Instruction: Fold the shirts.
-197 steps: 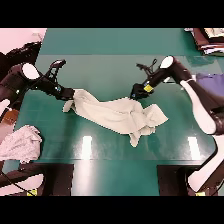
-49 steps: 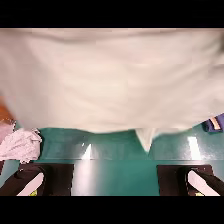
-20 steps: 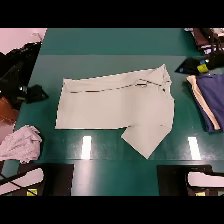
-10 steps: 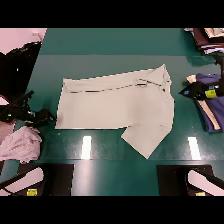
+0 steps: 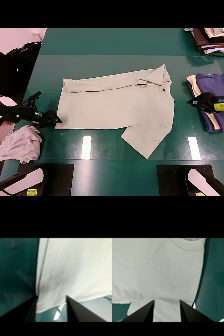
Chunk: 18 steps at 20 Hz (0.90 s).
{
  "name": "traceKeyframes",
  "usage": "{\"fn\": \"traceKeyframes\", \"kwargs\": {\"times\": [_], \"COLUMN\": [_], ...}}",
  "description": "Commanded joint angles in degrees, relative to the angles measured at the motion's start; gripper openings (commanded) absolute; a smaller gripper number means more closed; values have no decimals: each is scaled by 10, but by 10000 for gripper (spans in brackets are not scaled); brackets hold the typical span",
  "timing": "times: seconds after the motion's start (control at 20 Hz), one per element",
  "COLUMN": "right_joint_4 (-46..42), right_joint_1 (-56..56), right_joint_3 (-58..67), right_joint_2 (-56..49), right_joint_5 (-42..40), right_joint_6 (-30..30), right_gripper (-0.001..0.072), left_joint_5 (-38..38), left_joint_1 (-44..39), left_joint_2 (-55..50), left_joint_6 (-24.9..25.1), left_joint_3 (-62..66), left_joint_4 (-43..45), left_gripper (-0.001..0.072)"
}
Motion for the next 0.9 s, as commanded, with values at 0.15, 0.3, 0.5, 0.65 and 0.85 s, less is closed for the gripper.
{"fn": "traceKeyframes", "kwargs": {"times": [0.15, 0.3, 0.5, 0.65, 0.85], "right_joint_4": [-5, -6, -7, -5, -4], "right_joint_1": [-48, -52, -52, -51, -19], "right_joint_3": [-20, -66, -135, -179, -207], "right_joint_2": [15, 15, 15, -7, -87], "right_joint_5": [17, 9, -23, -49, -43], "right_joint_6": [0, 0, 0, 0, -5], "right_gripper": [379, 379, 379, 379, 379], "left_joint_5": [-4, -9, -8, 1, 7], "left_joint_1": [-17, -17, -17, -17, -17], "left_joint_2": [0, 0, 0, 8, 24], "left_joint_6": [-17, -17, -16, -16, -15], "left_joint_3": [0, 0, 0, 2, 3], "left_joint_4": [24, 25, 25, 25, 25], "left_gripper": [294, 292, 24, 23, 24]}}
